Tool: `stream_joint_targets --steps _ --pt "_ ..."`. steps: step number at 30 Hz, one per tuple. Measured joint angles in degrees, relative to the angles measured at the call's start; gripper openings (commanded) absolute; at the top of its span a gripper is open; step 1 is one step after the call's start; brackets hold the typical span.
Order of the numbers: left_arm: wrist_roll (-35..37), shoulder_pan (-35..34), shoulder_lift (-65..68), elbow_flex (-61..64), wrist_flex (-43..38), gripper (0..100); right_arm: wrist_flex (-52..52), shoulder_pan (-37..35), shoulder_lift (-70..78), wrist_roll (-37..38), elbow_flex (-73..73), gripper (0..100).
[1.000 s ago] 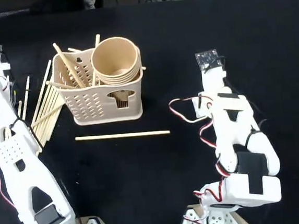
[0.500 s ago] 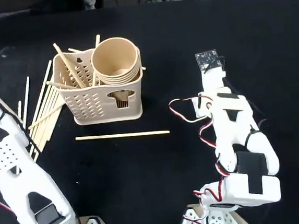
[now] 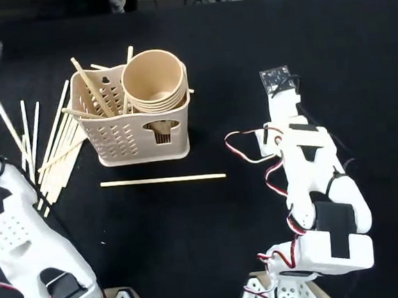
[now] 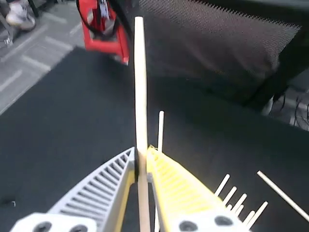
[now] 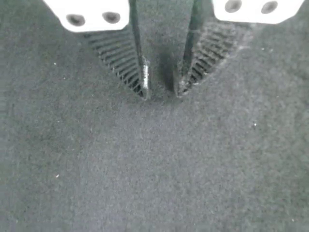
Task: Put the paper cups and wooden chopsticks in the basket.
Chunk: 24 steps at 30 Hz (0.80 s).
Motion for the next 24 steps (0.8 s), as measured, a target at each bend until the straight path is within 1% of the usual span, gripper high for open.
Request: stream_joint_targets --steps 4,7,10,13,15,19,22,24 --pt "0.0 0.1 -7.0 7.2 0.0 3 0.0 0.0 0.0 0.0 0.0 9.2" --pt "2.1 0.7 -15.1 18.6 0.0 3 0.0 0.0 0.0 0.0 0.0 9.2" --pt "2.9 3.7 -24.2 32.0 -0.1 3 0.0 0.0 0.0 0.0 0.0 9.2" --pt "3.3 8.1 -33.1 42.7 -2.6 3 0.0 0.0 0.0 0.0 0.0 9.2" --pt "3.7 10.8 -39.1 49.2 -5.6 3 0.0 0.0 0.0 0.0 0.0 9.2" --pt "3.7 15.4 -50.7 63.2 -14.4 3 0.0 0.0 0.0 0.0 0.0 9.2" --pt "3.7 17.7 -59.4 75.5 -23.1 3 0.0 0.0 0.0 0.0 0.0 9.2" --pt "4.8 18.2 -65.6 84.4 -30.9 3 0.0 0.0 0.0 0.0 0.0 9.2"
